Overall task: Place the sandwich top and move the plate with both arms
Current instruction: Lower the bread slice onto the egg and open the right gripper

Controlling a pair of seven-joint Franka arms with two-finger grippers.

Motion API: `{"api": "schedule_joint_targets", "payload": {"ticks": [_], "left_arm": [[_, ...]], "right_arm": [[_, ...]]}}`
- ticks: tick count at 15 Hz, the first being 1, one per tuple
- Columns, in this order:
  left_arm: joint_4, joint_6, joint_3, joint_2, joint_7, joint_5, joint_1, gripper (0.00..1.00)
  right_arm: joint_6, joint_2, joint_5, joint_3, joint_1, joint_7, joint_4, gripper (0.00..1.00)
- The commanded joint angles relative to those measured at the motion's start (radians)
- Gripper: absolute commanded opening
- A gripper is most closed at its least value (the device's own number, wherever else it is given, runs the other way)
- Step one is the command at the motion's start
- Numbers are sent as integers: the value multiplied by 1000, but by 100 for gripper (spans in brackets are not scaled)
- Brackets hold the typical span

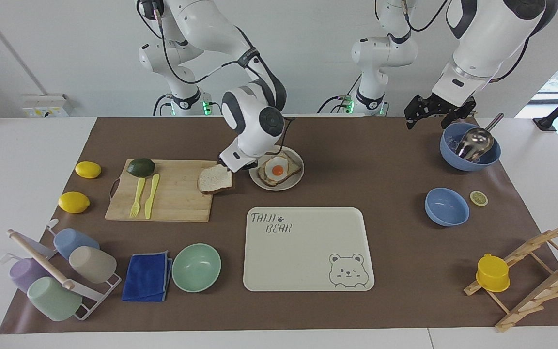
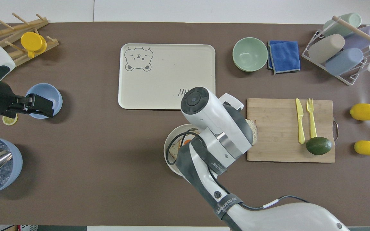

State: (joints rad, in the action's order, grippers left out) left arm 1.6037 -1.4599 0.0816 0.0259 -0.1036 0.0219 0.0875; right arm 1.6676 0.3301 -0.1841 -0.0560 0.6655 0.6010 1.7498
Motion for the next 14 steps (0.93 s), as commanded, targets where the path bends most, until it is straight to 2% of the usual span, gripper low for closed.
{"api": "schedule_joint_targets", "payload": {"ticks": [1, 6, 12, 14], "left_arm": [[13, 7, 6, 19, -5, 9, -9, 100], [15, 7, 6, 19, -5, 9, -9, 100], [13, 7, 6, 19, -5, 9, -9, 100], [15, 7, 6, 19, -5, 9, -9, 100]], "right_arm": [[-46, 50, -5, 5, 48, 8, -111, 0], [-17, 87, 92, 13, 74, 85, -190, 0], [12, 87, 101, 99, 78, 183, -168, 0], [69, 81, 106, 107, 78, 190, -130, 0]]}}
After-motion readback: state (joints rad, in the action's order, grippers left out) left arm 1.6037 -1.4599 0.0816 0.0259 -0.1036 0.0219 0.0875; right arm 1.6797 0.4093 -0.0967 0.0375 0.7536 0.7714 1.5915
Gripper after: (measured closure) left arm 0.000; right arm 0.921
